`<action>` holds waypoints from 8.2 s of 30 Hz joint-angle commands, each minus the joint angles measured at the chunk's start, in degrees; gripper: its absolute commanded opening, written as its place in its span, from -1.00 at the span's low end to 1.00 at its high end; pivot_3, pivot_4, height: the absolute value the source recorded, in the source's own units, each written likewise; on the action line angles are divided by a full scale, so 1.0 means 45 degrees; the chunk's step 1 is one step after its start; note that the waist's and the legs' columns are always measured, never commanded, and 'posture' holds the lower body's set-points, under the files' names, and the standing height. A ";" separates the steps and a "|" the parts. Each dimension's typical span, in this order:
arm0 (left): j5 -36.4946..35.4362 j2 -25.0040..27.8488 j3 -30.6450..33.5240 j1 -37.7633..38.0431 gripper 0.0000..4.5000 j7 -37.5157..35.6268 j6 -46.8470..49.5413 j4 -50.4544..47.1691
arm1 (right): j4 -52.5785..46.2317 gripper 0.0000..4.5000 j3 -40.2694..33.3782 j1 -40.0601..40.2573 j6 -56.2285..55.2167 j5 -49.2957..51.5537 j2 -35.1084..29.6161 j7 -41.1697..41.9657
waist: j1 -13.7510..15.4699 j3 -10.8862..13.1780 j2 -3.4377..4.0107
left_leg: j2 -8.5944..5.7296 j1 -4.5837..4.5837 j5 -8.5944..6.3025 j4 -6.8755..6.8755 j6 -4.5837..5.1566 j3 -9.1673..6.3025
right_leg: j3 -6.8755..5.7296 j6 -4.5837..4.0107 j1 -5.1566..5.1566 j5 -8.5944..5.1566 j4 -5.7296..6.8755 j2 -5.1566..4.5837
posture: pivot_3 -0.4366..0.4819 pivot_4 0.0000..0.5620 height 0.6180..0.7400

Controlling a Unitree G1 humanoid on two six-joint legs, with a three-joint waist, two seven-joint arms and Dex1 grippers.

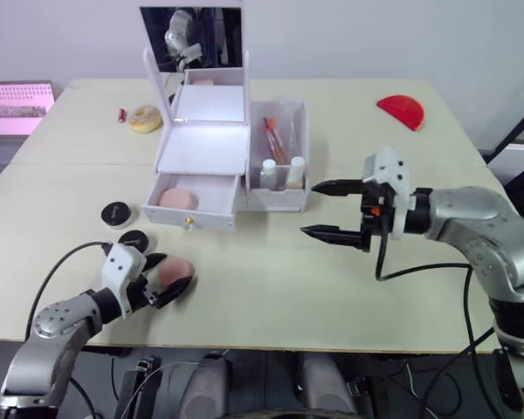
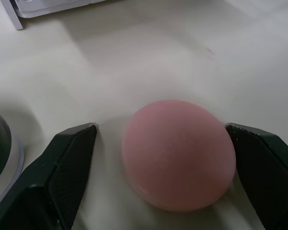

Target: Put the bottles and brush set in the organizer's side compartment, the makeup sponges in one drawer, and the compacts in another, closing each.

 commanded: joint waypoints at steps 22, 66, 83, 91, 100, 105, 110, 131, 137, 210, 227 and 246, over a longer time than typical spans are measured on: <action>0.0378 0.0267 0.0227 0.0736 0.89 -0.0254 -0.0374 0.0079 | -0.0386 1.00 -0.0298 -0.0208 -0.0389 0.0072 0.0053 -0.0121 | -0.0101 0.0004 -0.0007 | 0.0002 0.0000 -0.0001 -0.0015 0.0001 0.0001 | 0.0002 -0.0004 -0.0021 0.0002 0.0003 0.0003 | -0.05 -0.47 0.99; -0.2254 0.5212 -0.0886 -0.9971 0.18 -0.5590 0.2697 0.3754 | 0.0292 1.00 -0.1045 -0.1617 -0.0115 0.1288 -0.0134 0.0885 | -0.0134 0.0065 -0.0069 | 0.0007 -0.0047 0.0000 -0.0040 0.0000 0.0030 | 0.0037 0.0040 -0.0083 0.0029 -0.0002 0.0023 | -0.05 -0.47 0.99; -0.0158 0.2342 -0.3663 -1.2534 0.18 -0.7690 0.1830 0.5996 | -0.0596 1.00 -0.0797 -0.1302 0.0210 0.1214 0.0016 -0.0275 | -0.0099 0.0067 -0.0078 | 0.0007 -0.0063 0.0001 -0.0020 0.0002 0.0030 | 0.0053 0.0063 -0.0091 0.0025 0.0010 0.0030 | -0.05 -0.47 0.99; 0.0190 0.2113 -0.3730 -1.2308 0.18 -0.7674 0.1588 0.5985 | -0.0639 1.00 -0.0768 -0.1251 0.0141 0.1247 0.0082 -0.0450 | -0.0094 0.0067 -0.0078 | 0.0007 -0.0061 0.0001 -0.0012 0.0002 0.0030 | 0.0055 0.0067 -0.0090 0.0028 0.0020 0.0030 | -0.05 -0.47 0.99; 0.0269 0.2070 -0.3455 -1.2474 0.99 -0.7566 0.1630 0.6086 | -0.0671 1.00 -0.0830 -0.1178 0.0131 0.1316 0.0079 -0.0509 | -0.0063 0.0067 -0.0078 | 0.0007 -0.0056 0.0002 -0.0005 0.0002 0.0029 | 0.0056 0.0067 -0.0090 0.0029 0.0035 0.0030 | -0.05 -0.47 0.99; -0.0191 0.2416 -0.2871 -1.2599 0.99 -0.7545 0.2173 0.5695 | -0.0658 1.00 -0.0818 -0.1109 0.0070 0.1276 0.0098 -0.0517 | -0.0087 0.0067 -0.0079 | 0.0007 -0.0056 0.0002 -0.0004 0.0002 0.0030 | 0.0057 0.0071 -0.0086 0.0030 0.0034 0.0030 | -0.05 -0.47 0.99; -0.1240 0.3626 -0.1612 -1.2247 0.99 -0.7867 0.3494 0.4937 | -0.0721 1.00 -0.0834 -0.0983 0.0047 0.1273 0.0103 -0.0555 | -0.0166 0.0069 -0.0080 | 0.0007 -0.0049 0.0001 -0.0013 0.0003 0.0030 | 0.0060 0.0078 -0.0090 0.0030 0.0035 0.0030 | -0.05 -0.47 0.99; 0.0022 0.5681 -0.1983 -0.8383 -0.97 -0.8433 0.1611 0.2817 | -0.0415 1.00 -0.0760 -0.1274 -0.0254 0.1150 0.0109 -0.0410 | -0.0089 0.0070 -0.0081 | 0.0007 -0.0046 0.0001 -0.0011 0.0003 0.0031 | 0.0064 0.0047 -0.0087 0.0013 0.0042 0.0030 | -0.05 -0.47 0.99; 0.0354 0.4303 -0.2154 -0.8814 -0.97 -0.6591 0.1759 0.2518 | -0.0643 1.00 -0.0852 -0.1117 -0.0143 0.1253 0.0092 -0.0616 | -0.0091 0.0069 -0.0082 | 0.0007 -0.0043 0.0001 -0.0006 0.0004 0.0031 | 0.0065 0.0070 -0.0085 0.0027 0.0048 0.0031 | -0.05 -0.47 0.99; -0.1654 0.4349 0.2170 -0.6717 -0.73 -0.4978 0.3933 0.1138 | 0.0957 1.00 -0.1960 0.0548 -0.0561 0.0504 -0.1268 -0.0426 | -0.0126 0.0072 -0.0087 | 0.0007 -0.0024 0.0015 -0.0006 -0.0014 0.0031 | 0.0069 0.0105 -0.0044 0.0068 0.0011 0.0031 | -0.05 -0.47 0.99; -0.0159 0.5907 1.1098 0.1140 0.98 -0.6365 0.2260 0.4605 | 0.5111 1.00 -0.6160 0.4707 -0.4292 -0.0765 -0.2483 0.2275 | -0.0146 0.0073 -0.0085 | 0.0014 0.0001 0.0000 0.0007 0.0007 0.0066 | 0.0082 0.0060 -0.0053 0.0030 0.0009 0.0030 | -0.05 -0.47 0.99; 0.0100 0.5381 1.0940 0.2130 0.98 -0.5589 -0.0228 0.6242 | 0.6245 1.00 -0.6181 0.5185 -0.5053 -0.0977 -0.2457 0.3061 | -0.0153 0.0071 -0.0087 | 0.0022 0.0003 -0.0001 -0.0003 0.0005 0.0089 | 0.0097 0.0055 -0.0063 0.0034 0.0010 0.0030 | -0.05 -0.47 0.99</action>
